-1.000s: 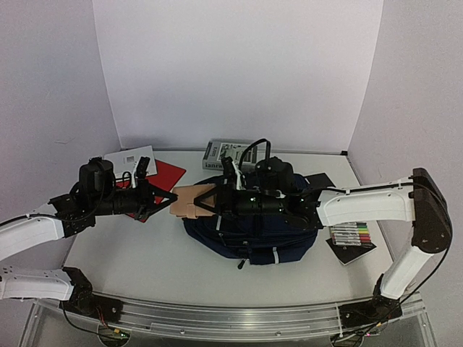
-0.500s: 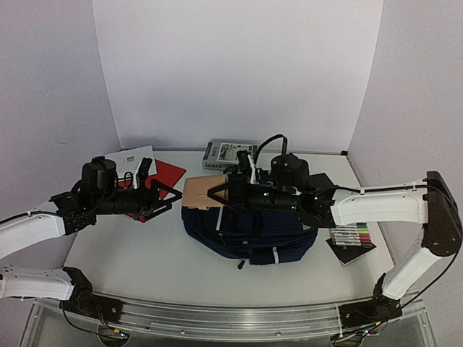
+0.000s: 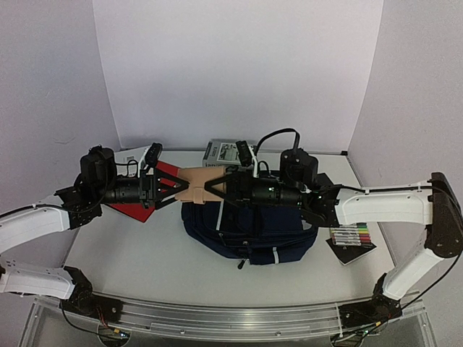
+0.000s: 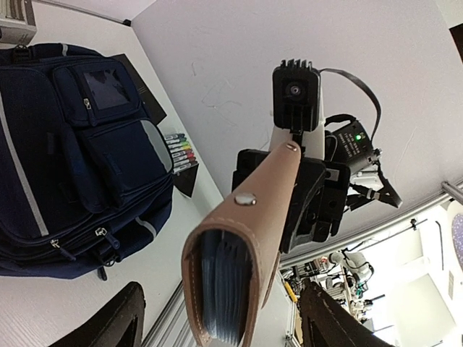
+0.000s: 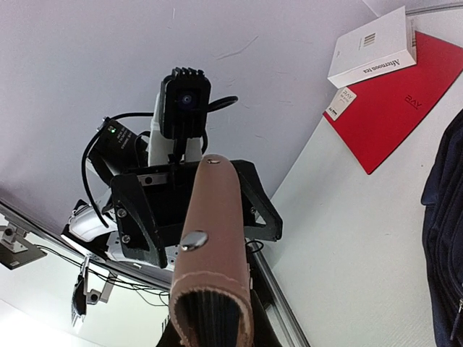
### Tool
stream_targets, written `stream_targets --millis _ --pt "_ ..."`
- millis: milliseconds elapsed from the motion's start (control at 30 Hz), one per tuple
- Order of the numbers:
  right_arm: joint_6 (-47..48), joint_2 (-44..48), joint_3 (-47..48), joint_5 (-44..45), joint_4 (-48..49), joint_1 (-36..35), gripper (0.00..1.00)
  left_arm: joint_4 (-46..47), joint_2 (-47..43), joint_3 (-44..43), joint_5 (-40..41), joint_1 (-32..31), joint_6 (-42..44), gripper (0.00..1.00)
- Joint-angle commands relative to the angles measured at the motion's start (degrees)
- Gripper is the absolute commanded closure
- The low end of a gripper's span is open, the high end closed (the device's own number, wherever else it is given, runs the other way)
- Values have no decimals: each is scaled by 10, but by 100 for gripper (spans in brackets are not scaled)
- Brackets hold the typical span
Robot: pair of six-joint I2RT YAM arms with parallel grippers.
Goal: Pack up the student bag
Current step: Pick up the personal item from the center of the board.
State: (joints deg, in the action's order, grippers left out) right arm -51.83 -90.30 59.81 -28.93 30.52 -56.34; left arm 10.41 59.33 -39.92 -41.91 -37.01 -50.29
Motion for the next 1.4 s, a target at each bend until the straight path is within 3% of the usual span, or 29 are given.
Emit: stream_targets --millis 0,233,433,533,667,767,933,1000,1167,1367 --pt "-14 0 -1 -39 74 -3 100 60 -1 -21 -13 2 -18 31" --pt "-19 -10 -2 -51 80 -3 100 101 7 -17 -19 2 -37 44" --pt "-19 -8 -7 -39 80 -2 100 116 9 -8 -21 2 -49 67" --pt "-16 0 -13 -19 75 -2 90 103 4 -3 -6 2 -48 82" --pt "-4 17 -24 3 49 4 73 45 2 -11 33 4 -34 94" --pt "40 38 -15 56 -43 5 59 9 7 -14 62 13 -31 100" --pt "112 59 24 224 -269 5 34 -34 35 -19 93 50 -34 100" --pt "121 50 48 299 -353 5 28 -40 49 -19 101 63 -38 100" --pt "129 -6 122 446 -509 5 21 -84 86 -34 131 79 -23 100" --pt "121 -103 213 559 -666 5 21 -114 112 -38 155 83 -6 100"
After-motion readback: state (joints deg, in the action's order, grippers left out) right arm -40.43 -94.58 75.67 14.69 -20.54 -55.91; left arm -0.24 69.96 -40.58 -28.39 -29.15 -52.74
